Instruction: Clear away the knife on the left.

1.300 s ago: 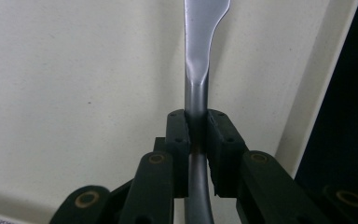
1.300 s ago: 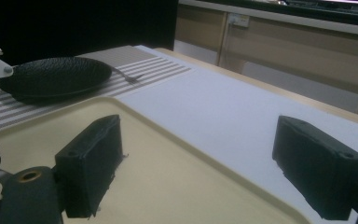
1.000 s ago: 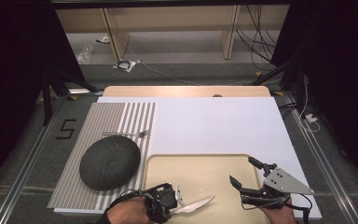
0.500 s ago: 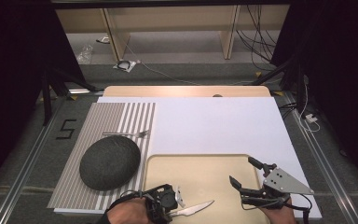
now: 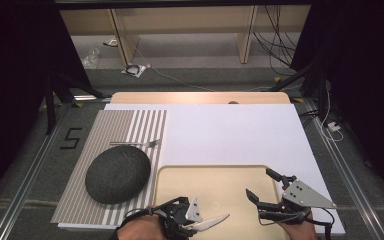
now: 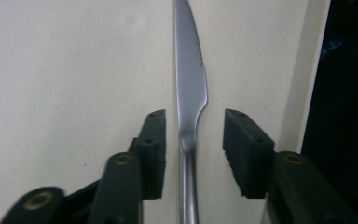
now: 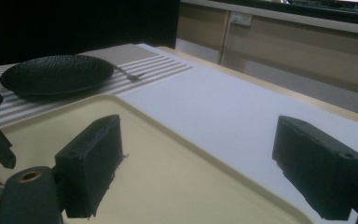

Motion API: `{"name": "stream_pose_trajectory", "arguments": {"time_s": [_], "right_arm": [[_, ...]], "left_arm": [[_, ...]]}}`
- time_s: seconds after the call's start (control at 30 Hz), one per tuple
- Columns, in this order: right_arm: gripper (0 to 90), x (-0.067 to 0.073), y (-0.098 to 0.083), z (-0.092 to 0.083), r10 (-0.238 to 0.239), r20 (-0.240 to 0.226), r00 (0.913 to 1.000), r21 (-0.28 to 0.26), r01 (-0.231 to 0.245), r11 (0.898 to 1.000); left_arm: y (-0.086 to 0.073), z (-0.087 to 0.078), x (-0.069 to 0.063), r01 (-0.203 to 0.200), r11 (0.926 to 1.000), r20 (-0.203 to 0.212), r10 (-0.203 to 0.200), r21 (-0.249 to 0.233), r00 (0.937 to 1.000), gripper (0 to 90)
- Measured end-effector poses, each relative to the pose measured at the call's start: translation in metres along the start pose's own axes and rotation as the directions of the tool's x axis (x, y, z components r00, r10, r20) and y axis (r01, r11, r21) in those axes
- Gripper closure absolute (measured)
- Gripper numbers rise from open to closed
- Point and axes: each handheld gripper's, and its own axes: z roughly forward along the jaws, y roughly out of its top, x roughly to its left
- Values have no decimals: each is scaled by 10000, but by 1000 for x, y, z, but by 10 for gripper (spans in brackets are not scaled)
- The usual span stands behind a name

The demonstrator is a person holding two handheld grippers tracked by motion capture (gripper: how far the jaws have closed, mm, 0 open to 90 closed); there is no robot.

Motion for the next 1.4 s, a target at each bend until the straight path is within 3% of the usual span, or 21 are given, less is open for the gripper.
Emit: {"name": "stream_pose_trajectory", "arguments": {"time_s": [0.13, 0.4, 0.63, 0.77, 1.4], "right_arm": [[167, 0, 0, 0, -6, -3, 10000, -3, 6, 10000], [167, 0, 0, 0, 5, 13, 10000, 20, -5, 10000], [167, 0, 0, 0, 29, 10, 10000, 10, -29, 10000], [167, 0, 0, 0, 33, 4, 10000, 30, -33, 10000], [167, 0, -1, -1, 48, 14, 10000, 46, -48, 10000]], "left_arm": [[0, 2, -3, -230, 9993, 47, 231, -297, 9997, 750], [-2, 12, -9, -570, 9983, 37, 570, -153, 9984, 848], [-3, 18, -12, -856, 9962, 117, 854, 136, 9963, 865], [-3, 21, -13, -684, 9976, 178, 681, 111, 9975, 877], [-4, 27, -11, -752, 9951, 290, 734, 649, 9969, 893]]}}
